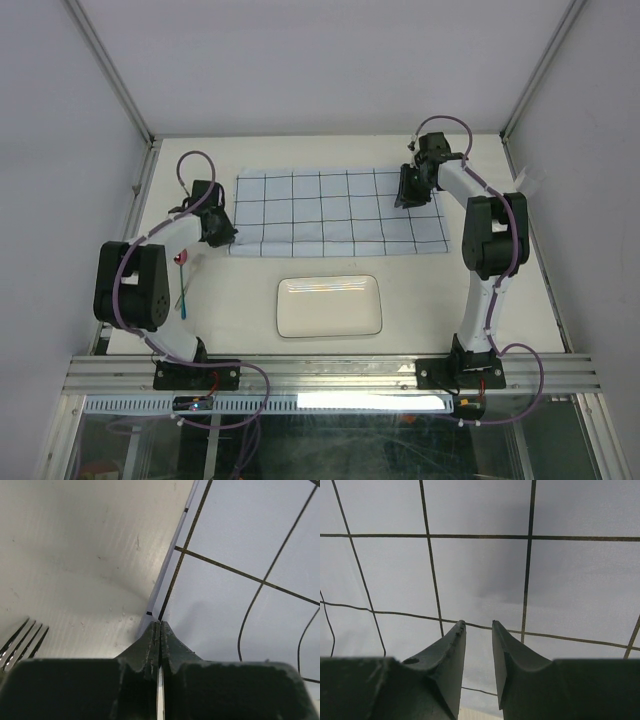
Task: Set the dinner table for one person
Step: Flatten out the napkin at the center of the board.
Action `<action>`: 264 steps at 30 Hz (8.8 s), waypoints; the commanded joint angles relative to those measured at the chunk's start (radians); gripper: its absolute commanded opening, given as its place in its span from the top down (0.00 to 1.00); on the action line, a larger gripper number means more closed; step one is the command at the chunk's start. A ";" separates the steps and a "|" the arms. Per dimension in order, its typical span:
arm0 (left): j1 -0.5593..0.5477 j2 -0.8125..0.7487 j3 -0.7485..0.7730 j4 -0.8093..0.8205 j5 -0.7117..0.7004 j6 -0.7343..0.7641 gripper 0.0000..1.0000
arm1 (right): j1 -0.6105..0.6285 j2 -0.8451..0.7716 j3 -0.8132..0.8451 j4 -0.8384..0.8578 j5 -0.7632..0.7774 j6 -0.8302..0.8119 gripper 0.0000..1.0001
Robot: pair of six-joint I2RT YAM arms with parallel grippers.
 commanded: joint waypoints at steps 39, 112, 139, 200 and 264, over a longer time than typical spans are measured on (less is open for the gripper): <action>0.002 0.018 0.298 -0.071 0.025 0.097 0.45 | 0.021 0.017 0.082 -0.022 0.036 -0.027 0.71; 0.216 -0.196 -0.477 0.848 0.522 -0.212 0.36 | 0.446 0.353 0.485 0.114 -0.371 0.222 0.69; 0.214 -0.220 -0.484 0.780 0.392 -0.160 0.36 | 0.458 0.363 0.494 0.104 -0.368 0.221 0.69; 0.207 -0.347 -0.504 0.614 0.432 -0.109 0.37 | 0.487 0.496 0.623 0.128 -0.361 0.259 0.68; 0.205 -0.385 -0.564 0.693 0.545 -0.158 0.37 | 0.501 0.559 0.716 0.172 -0.317 0.380 0.69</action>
